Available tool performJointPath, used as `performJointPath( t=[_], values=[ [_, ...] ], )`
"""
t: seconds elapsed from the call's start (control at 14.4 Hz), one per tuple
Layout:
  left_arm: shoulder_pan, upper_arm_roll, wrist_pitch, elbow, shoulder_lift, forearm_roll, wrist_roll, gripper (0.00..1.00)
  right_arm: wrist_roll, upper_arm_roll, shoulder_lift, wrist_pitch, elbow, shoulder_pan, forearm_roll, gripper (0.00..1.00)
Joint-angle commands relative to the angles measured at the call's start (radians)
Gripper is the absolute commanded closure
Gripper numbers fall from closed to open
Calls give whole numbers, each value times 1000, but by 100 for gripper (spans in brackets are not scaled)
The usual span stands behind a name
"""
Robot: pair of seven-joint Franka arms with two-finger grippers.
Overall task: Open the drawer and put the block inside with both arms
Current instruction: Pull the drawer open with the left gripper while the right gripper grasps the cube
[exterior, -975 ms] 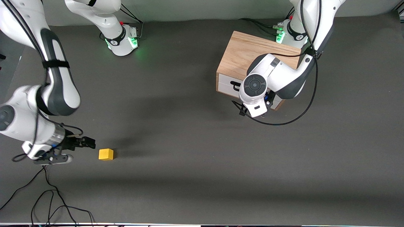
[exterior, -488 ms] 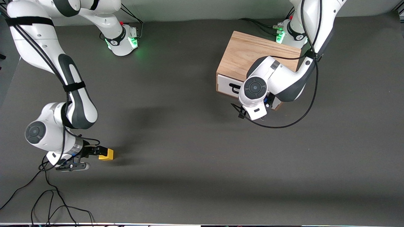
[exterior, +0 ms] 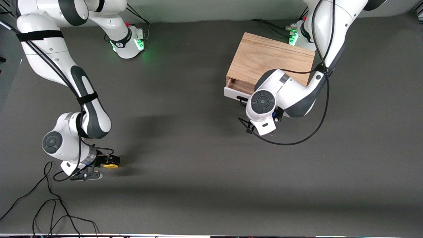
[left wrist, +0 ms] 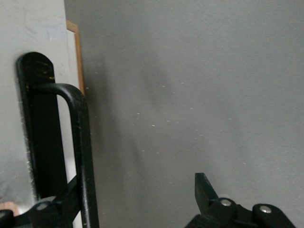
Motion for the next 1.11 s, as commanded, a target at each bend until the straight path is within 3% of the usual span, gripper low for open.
performJointPath(
  t=[0.0,0.21,0.49,1.04],
  values=[
    [-34,5,9,136,88,44,-34,0,-14,-6,8,61,-30,8,5,0],
    [-34,5,11,195,117,64,-34,0,-14,-6,10,101,-61,7,5,0],
    [-48,8,95,207,127,91,-52,0,-14,-6,11,112,-62,7,4,0],
    [-48,20,144,246,125,111,-53,0,-34,-6,24,129,-64,5,2,3]
  ],
)
